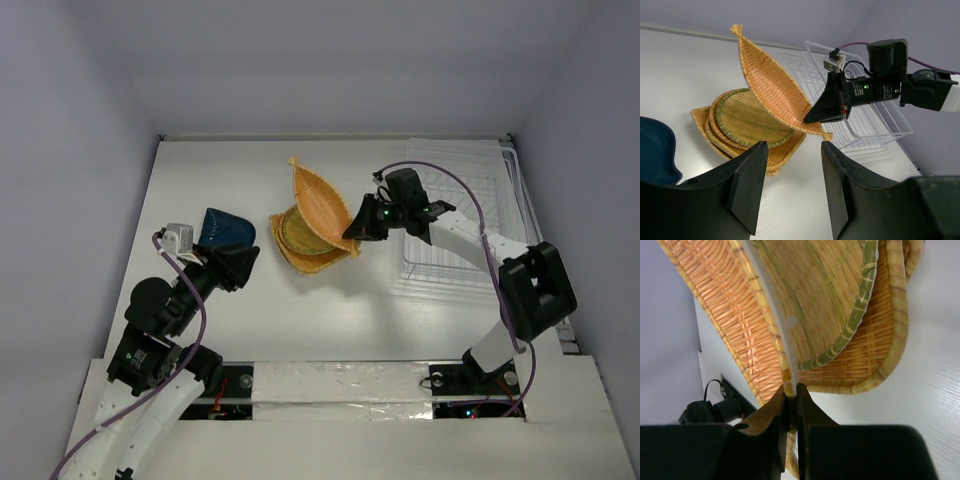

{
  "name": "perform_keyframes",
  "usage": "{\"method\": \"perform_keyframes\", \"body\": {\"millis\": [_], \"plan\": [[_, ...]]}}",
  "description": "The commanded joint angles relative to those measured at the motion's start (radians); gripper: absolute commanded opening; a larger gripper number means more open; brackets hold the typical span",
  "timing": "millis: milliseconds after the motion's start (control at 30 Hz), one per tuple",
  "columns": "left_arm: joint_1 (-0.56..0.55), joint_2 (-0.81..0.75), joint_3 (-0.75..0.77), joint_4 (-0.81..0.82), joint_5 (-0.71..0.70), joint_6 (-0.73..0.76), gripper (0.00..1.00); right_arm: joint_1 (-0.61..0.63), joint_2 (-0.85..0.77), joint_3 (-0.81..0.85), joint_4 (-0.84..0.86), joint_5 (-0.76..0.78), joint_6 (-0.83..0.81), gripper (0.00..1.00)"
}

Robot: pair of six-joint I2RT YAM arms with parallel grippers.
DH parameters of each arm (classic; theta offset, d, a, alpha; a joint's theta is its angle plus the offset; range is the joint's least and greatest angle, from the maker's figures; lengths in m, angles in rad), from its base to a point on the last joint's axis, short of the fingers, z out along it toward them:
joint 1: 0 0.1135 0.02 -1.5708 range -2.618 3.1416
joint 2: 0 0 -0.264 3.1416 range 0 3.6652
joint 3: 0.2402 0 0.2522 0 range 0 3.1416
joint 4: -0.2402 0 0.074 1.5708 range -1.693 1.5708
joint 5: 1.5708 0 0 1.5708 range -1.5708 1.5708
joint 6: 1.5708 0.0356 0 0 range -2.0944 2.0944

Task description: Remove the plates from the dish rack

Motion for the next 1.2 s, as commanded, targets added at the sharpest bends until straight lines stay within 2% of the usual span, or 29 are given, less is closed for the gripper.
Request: {"method": "perform_keyframes", "body": {"millis": [0, 300, 667, 867, 900, 1000, 1033, 1167], "plan": [[0.010, 0.005, -0.002, 0.039, 0.019, 0.001, 0.44, 0.009, 0.002, 0.060, 0.021, -0.039, -0.017, 0.10], [0.019, -0.003, -0.004, 0.044, 0.031, 0.003, 0.44, 0.009, 0.016, 0.057, -0.037, -0.039, -0.051, 0.25], [0.019, -0.012, -0.005, 0.044, 0.033, 0.004, 0.44, 0.009, 0.028, 0.061, -0.053, -0.020, -0.061, 0.36], [0.019, -0.012, -0.005, 0.044, 0.031, 0.001, 0.44, 0.009, -0.013, 0.066, -0.060, 0.021, -0.087, 0.60], [0.019, -0.014, -0.005, 0.045, 0.031, 0.003, 0.44, 0.009, -0.022, 0.066, -0.062, 0.044, -0.090, 0.71], [0.019, -0.012, -0.005, 0.045, 0.031, 0.003, 0.45, 0.009, -0.070, 0.067, -0.070, 0.107, -0.112, 0.89], [0.019, -0.012, -0.005, 0.044, 0.031, 0.001, 0.47, 0.009, -0.087, 0.064, -0.059, 0.122, -0.116, 0.99], [0.019, -0.006, -0.005, 0.045, 0.031, 0.001, 0.54, 0.009, -0.204, 0.048, -0.039, 0.210, -0.135, 1.00]]}}
